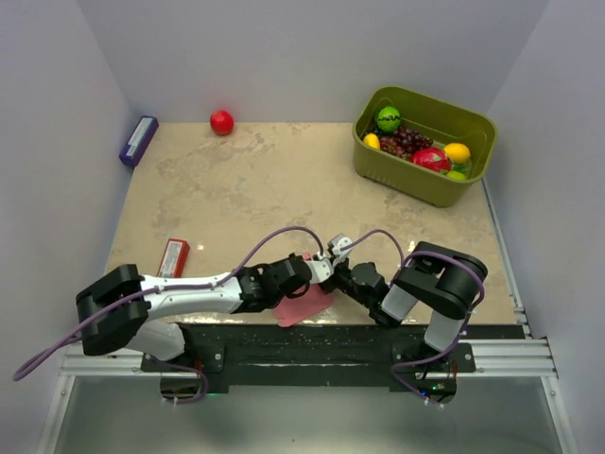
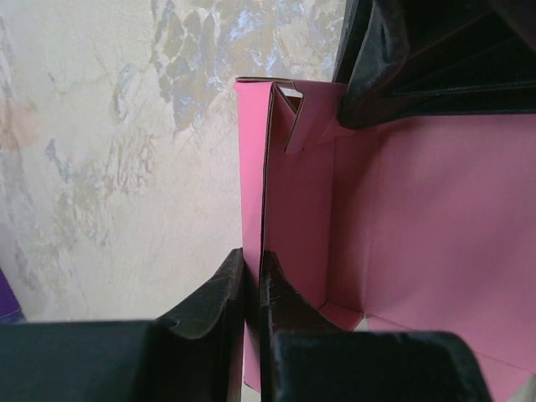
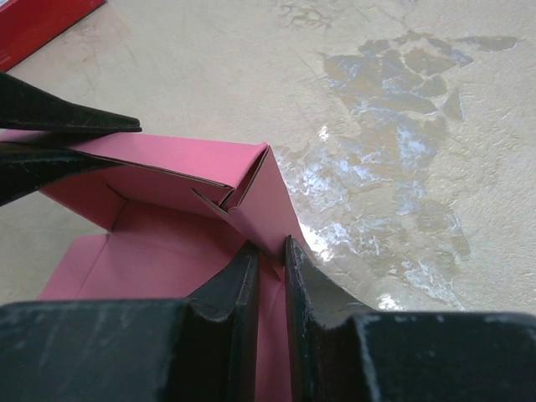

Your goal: Fold the paper box

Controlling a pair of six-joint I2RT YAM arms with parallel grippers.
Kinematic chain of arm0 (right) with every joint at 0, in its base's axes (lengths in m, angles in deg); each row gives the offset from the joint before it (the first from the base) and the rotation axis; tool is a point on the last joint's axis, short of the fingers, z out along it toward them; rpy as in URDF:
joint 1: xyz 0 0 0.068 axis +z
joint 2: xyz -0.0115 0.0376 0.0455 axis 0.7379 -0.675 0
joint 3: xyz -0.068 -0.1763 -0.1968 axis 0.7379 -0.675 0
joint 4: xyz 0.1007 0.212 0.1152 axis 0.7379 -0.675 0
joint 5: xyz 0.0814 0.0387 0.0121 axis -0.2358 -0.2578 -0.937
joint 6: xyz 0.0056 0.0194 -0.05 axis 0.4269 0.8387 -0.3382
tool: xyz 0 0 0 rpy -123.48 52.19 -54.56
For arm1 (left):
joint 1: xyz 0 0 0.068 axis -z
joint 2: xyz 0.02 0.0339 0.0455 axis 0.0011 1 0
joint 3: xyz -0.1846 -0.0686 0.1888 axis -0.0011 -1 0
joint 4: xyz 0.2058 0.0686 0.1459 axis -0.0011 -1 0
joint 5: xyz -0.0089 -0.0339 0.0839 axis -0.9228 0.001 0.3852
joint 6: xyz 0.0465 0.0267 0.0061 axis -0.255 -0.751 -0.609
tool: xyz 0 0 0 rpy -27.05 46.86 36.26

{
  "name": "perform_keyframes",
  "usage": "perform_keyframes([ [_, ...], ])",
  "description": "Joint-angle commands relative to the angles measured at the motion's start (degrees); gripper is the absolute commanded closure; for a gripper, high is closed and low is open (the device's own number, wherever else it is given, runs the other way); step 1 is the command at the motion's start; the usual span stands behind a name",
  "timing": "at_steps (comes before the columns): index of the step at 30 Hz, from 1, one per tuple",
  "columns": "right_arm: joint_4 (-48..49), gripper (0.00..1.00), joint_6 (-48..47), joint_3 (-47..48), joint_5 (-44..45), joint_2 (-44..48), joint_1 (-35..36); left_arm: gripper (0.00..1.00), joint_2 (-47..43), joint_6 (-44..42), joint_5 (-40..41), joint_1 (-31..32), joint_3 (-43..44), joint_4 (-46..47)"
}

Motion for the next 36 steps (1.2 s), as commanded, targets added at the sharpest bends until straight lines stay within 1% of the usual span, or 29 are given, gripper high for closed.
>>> perform_keyframes([
  [1,25.2,0.89,1.0,2.1,1.4,-1.6,0.1,0.99,4.8,0.1,-5.6,2.6,-0.7,-1.5],
  [6,25.1,0.81,0.6,1.9,2.6,-1.3,-0.4,0.99,5.1,0.1,-5.7,2.9,-0.9,-1.4],
  [13,25.1,0.76,0.2,2.0,1.3,-0.8,-1.7,0.95,6.4,-0.2,-5.7,4.1,-1.4,-1.3],
  [21,25.1,0.75,-0.2,2.3,0.9,-1.2,-3.4,0.93,9.3,-0.4,-5.8,5.6,-1.5,-1.6],
  [29,25.1,0.70,-0.1,2.3,-0.3,0.2,-5.9,0.93,10.9,-0.4,-7.2,5.9,-1.5,-1.8],
  [32,25.2,0.70,-0.1,2.9,-0.8,0.4,-6.0,0.93,11.2,-0.4,-7.9,6.1,-1.4,-1.9],
  [36,25.2,0.79,0.1,3.1,-1.9,1.6,-6.0,0.93,11.4,-0.4,-8.9,6.1,-1.5,-1.8],
])
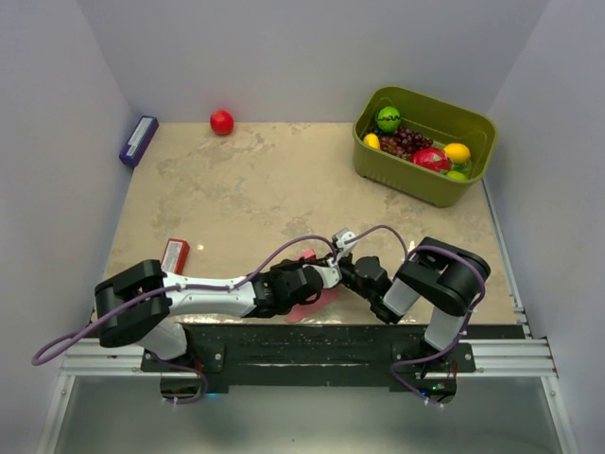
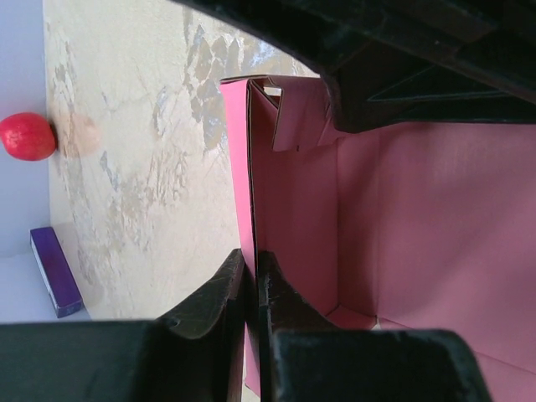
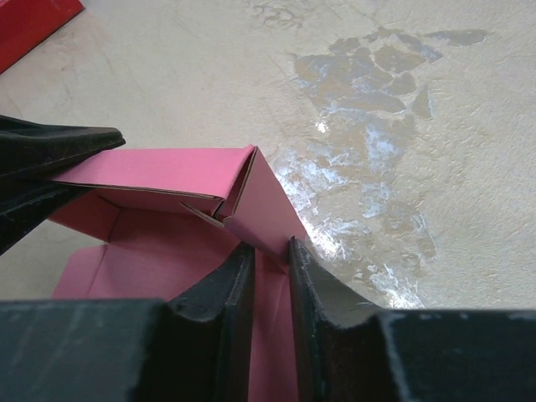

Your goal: Fold the paper box

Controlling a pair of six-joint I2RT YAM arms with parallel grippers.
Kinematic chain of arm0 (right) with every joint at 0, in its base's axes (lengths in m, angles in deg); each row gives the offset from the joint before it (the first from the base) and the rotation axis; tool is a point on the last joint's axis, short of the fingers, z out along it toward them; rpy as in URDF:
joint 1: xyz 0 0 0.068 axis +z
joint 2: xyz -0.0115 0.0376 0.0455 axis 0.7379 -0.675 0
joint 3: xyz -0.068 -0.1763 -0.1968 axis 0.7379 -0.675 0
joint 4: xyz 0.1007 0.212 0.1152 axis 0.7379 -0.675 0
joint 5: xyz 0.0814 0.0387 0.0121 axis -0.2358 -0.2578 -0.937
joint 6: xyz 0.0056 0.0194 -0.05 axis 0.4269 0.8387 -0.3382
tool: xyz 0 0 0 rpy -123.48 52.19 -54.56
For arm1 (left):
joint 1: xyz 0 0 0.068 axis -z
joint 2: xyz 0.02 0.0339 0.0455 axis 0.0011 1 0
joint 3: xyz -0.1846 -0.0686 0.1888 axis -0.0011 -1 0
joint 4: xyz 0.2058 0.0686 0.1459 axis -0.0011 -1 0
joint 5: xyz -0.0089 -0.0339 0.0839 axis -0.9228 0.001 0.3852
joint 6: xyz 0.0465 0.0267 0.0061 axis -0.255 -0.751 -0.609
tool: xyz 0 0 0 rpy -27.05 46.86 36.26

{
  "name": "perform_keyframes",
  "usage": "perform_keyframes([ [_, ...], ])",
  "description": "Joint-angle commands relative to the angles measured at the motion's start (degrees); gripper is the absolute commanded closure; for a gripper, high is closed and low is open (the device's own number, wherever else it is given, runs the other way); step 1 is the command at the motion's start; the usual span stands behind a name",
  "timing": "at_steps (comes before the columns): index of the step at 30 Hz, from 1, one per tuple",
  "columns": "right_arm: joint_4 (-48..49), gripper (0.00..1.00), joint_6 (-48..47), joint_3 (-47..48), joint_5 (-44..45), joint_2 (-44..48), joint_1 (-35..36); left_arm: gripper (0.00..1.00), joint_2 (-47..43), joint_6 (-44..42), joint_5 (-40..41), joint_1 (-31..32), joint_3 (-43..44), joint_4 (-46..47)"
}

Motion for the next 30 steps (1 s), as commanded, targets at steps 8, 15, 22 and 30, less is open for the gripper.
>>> perform_keyframes([
  [8,26.4,0.93,1.5,1.8,1.2,2.8,-1.0,0.93,5.2,3.0,-17.7,2.0,-2.5,-6.7],
  [15,26.4,0.94,3.0,1.1,0.6,3.7,-1.0,0.79,4.3,3.7,-16.3,2.0,-2.0,-6.9],
  [22,26.4,0.94,1.6,-1.3,-1.2,4.4,-0.9,0.42,1.3,5.7,-14.8,1.7,-0.5,-8.0],
  [30,26.4,0.94,0.1,-3.1,-0.3,5.8,-0.9,0.14,-7.8,8.6,-19.3,-3.0,0.5,-7.6],
])
